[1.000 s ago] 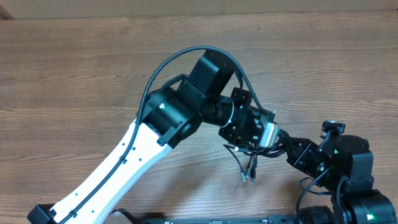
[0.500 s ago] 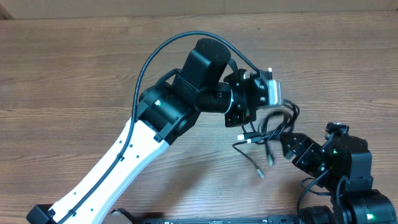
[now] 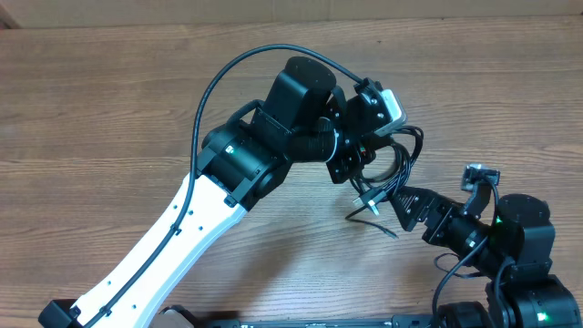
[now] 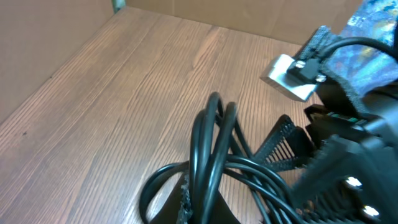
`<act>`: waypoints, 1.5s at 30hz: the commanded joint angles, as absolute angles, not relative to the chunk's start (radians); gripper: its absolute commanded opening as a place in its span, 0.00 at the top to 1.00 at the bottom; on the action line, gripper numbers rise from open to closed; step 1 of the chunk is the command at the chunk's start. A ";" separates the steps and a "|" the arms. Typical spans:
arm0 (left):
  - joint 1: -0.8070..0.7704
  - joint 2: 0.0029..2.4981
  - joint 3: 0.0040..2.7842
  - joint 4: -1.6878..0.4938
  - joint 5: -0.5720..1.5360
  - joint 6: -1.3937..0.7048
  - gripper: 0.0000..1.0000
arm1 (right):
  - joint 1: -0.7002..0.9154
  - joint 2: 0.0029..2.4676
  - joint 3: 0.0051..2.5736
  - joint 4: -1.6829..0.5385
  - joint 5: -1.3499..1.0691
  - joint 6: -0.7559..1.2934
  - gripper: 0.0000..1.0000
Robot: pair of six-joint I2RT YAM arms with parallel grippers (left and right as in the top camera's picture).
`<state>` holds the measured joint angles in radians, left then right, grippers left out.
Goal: Untangle cables
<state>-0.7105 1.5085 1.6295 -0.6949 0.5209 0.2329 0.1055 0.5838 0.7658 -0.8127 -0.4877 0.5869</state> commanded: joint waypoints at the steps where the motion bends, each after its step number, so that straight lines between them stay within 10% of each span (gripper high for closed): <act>1: -0.706 1.509 1.652 -0.695 0.506 0.193 0.96 | 0.104 0.584 0.785 -0.784 -0.572 0.549 0.00; 22: -0.709 1.517 1.652 -0.801 0.653 0.194 0.96 | 0.103 0.584 0.785 -0.616 -0.559 0.666 0.00; 45: -0.559 1.516 1.652 -0.720 0.892 0.086 0.96 | 0.103 0.751 0.785 -0.929 -0.344 0.603 0.05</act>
<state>-0.5915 1.5383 1.6295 -0.7254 0.8429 0.1555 0.1051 0.7551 0.7727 -0.9360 -0.3710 0.6067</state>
